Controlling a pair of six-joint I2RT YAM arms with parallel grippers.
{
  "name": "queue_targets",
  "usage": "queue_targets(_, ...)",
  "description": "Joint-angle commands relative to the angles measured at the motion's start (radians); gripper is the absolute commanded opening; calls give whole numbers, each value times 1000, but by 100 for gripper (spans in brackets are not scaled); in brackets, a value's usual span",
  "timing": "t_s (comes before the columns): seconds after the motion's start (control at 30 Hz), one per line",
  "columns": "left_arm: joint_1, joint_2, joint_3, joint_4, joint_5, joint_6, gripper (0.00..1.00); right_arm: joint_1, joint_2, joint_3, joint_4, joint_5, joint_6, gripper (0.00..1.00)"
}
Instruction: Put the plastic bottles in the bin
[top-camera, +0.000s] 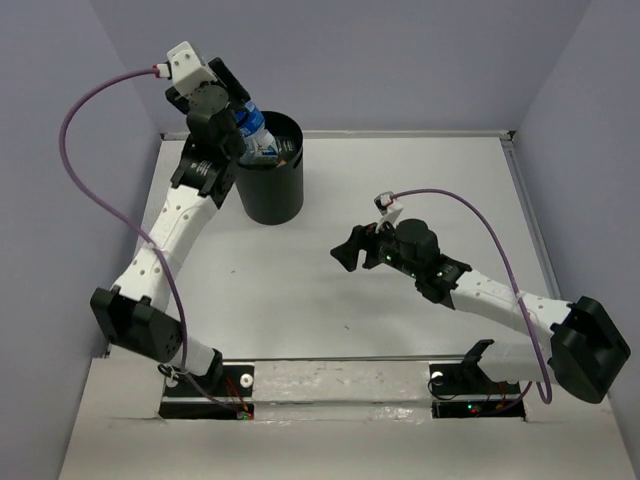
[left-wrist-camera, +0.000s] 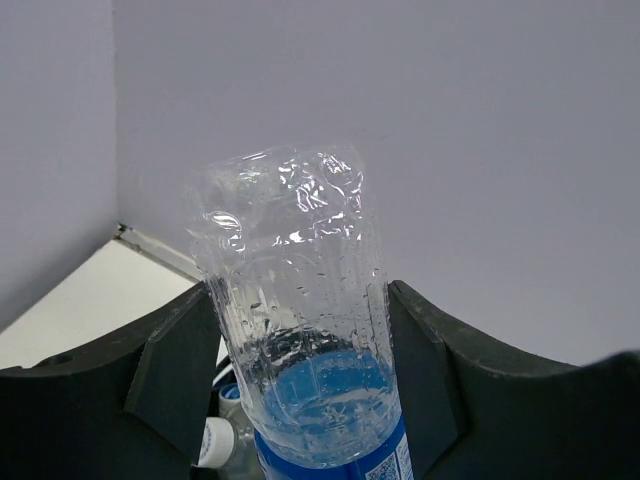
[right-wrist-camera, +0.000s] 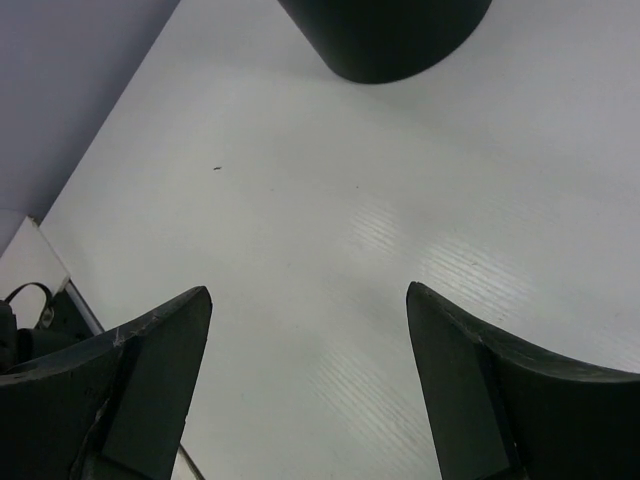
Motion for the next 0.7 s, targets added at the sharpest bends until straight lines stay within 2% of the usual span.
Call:
queue_targets(0.0,-14,113,93,175,-127,193,52,14,-45,0,90,-64,15,84)
queue_targets(0.13,-47,235,117,311,-164,273,52,23,-51,-7,102,-92,8,84)
queue_targets(0.23,-71,307,131,351,-176,349,52,32,-55,-15,111,-93,8,84)
queue_targets(0.3,-109,331,105,409,-208,385,52,32,-57,-20,117,-88,1,84)
queue_targets(0.43,-168,375,-14,639,-279,526,54,32,-65,-21,122,-81,-8,84)
queue_targets(0.67,-209,430,-131,825,-366,612,61,32,-80,-43,159,-93,-8,84)
